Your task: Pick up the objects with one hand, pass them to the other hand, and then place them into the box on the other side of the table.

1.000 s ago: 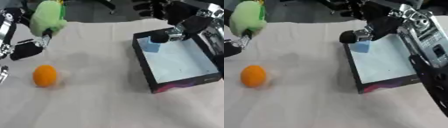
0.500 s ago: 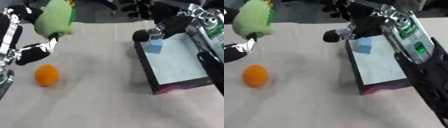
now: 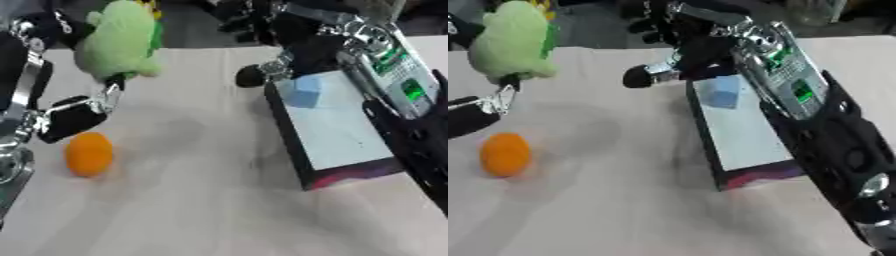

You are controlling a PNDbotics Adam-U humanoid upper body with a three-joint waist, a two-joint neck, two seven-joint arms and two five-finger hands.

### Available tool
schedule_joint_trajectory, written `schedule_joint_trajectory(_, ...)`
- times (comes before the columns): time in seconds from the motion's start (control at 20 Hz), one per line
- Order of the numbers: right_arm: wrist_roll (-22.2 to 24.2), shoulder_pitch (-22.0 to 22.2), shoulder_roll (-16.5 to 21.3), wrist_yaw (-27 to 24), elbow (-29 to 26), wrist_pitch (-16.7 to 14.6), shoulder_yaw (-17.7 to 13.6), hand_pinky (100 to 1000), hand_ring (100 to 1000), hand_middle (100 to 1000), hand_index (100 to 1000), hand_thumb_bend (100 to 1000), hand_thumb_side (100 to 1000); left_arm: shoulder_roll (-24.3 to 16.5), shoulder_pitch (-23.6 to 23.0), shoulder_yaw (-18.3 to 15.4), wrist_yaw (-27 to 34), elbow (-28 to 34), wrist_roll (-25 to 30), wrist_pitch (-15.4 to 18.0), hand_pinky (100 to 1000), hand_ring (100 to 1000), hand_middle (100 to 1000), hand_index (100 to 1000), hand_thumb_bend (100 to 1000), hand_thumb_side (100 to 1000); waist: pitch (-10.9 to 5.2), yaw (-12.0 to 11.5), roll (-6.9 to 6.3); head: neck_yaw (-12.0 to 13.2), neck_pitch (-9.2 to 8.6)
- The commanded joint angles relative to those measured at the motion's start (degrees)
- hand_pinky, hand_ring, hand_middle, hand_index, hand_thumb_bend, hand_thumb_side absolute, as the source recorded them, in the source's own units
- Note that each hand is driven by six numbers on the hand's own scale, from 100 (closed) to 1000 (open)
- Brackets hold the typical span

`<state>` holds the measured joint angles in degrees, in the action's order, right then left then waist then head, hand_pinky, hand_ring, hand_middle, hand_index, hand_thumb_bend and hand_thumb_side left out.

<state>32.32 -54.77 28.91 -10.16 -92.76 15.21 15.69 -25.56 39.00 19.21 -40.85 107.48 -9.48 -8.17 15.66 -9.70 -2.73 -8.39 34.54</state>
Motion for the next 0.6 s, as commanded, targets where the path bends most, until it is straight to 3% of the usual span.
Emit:
schedule_joint_trajectory(0.05, 0.6, -1.8, 0.0, -0.5, -0.1, 0.9, 0.0, 1000, 1000, 1000, 1000, 691, 300, 0.9, 1.5, 0.6, -4.1, 0.8, 0.1, 1.7, 753, 558, 538, 443, 100, 100, -1.01, -0.3, 0.46, -0.7, -0.95)
schedule_joint_trajectory(0.6, 1.4, -3.6, -1.2, -2.9, 0.7, 3.9, 0.6, 1000, 1000, 1000, 1000, 692, 297, 6.6, 3.4, 3.0, -14.5, -3.6, -1.2, 5.7, 739, 576, 551, 453, 100, 100, -1.11, -1.4, 0.46, -2.5, -1.82)
